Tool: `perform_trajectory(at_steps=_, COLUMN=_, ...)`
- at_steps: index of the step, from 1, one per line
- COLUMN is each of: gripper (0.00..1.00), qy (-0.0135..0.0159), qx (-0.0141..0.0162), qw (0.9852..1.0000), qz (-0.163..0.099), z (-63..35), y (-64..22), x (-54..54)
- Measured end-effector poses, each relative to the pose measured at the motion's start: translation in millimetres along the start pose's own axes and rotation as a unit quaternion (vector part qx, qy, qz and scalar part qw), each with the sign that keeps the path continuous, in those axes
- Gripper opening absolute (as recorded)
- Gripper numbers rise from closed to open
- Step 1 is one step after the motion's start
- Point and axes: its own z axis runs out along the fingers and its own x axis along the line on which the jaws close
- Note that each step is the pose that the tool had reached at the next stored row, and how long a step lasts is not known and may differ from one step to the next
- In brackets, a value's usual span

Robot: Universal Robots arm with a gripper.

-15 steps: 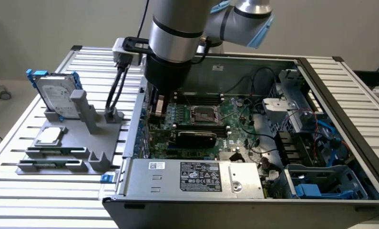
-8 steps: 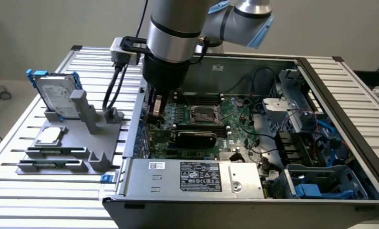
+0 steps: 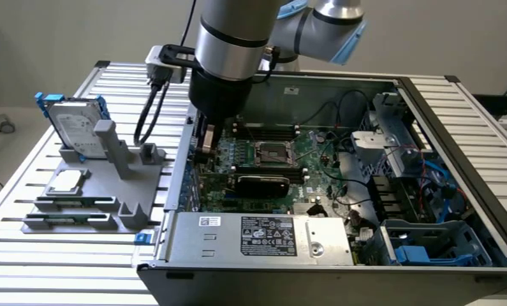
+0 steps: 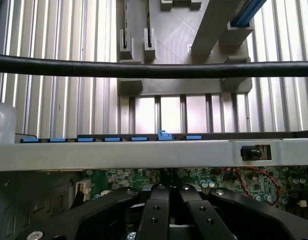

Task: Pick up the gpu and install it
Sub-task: 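Press down on the gpu until it lock into place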

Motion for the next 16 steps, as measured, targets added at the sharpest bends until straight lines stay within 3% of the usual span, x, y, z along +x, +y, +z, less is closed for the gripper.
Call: perform_trajectory(at_steps=16, gripper=0.11, qy=-0.0001, qx=-0.0004, qw=1.0, qz=0.0, z=5.1, y=-1.6, x=-0.2)
